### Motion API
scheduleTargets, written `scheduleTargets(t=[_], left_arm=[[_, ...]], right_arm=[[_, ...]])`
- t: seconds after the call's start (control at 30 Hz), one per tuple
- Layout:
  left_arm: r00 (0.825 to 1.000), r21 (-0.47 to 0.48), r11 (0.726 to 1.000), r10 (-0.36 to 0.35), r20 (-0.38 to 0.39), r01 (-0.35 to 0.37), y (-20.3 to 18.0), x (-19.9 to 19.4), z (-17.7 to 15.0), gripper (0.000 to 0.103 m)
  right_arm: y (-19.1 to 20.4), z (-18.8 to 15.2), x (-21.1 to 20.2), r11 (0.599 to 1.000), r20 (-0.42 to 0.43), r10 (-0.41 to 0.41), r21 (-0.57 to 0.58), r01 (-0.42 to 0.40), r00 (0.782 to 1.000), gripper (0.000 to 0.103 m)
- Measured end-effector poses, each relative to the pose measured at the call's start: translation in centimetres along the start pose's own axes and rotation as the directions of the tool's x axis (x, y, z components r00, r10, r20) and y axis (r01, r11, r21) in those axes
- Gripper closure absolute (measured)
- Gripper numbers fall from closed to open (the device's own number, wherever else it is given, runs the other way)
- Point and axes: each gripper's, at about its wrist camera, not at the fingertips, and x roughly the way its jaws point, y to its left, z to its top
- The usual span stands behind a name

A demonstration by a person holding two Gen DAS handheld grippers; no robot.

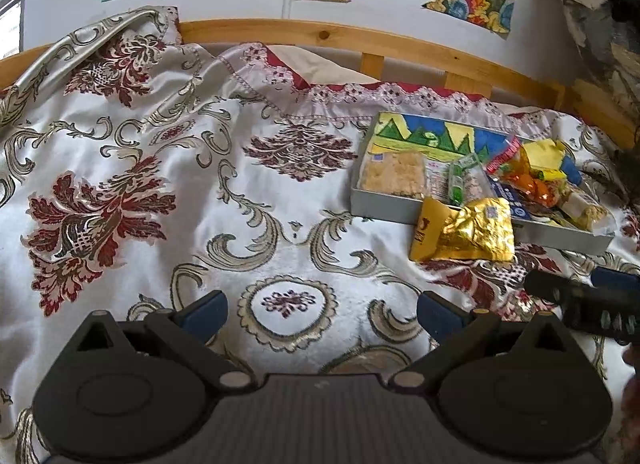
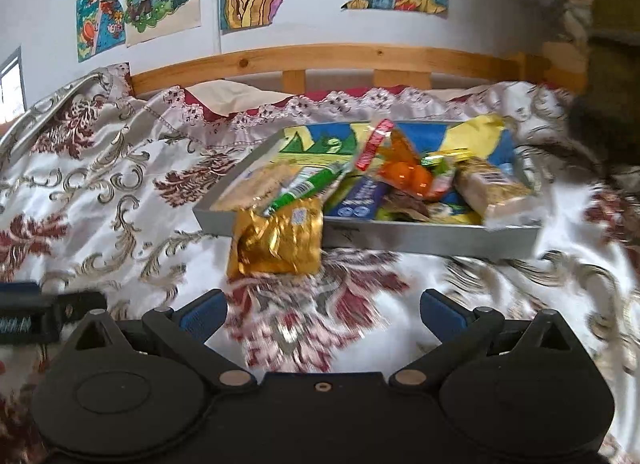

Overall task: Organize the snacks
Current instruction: 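Grasp the gold foil packet with the right tool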

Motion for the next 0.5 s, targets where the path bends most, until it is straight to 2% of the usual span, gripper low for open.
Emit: scheduleTargets(t=[0.1,0.3,0.5], left_arm=[[1.000,-0.014,1.000,0.004,0.007,-0.004,0.4,0.3,0.1,0.000],[1.000,-0.043,0.999,0.001,0.010,0.000,1.1,0.7,0.1,0.000],[1.000,-0.069,0.998,-0.011,0.018,0.012,1.3,0.9,0.0,0.000]], right_arm=[[-0.1,1.1,1.9,0.999,-0.014,0.021,0.029,-0.020,1.000,0.002],[-0.3,2.5,5.1,0.997,-0.054,0.052,0.064,-0.049,0.997,0.012],[-0.1,2.6,6.5,0.993,-0.060,0.080,0.093,-0.074,0.995,0.022]])
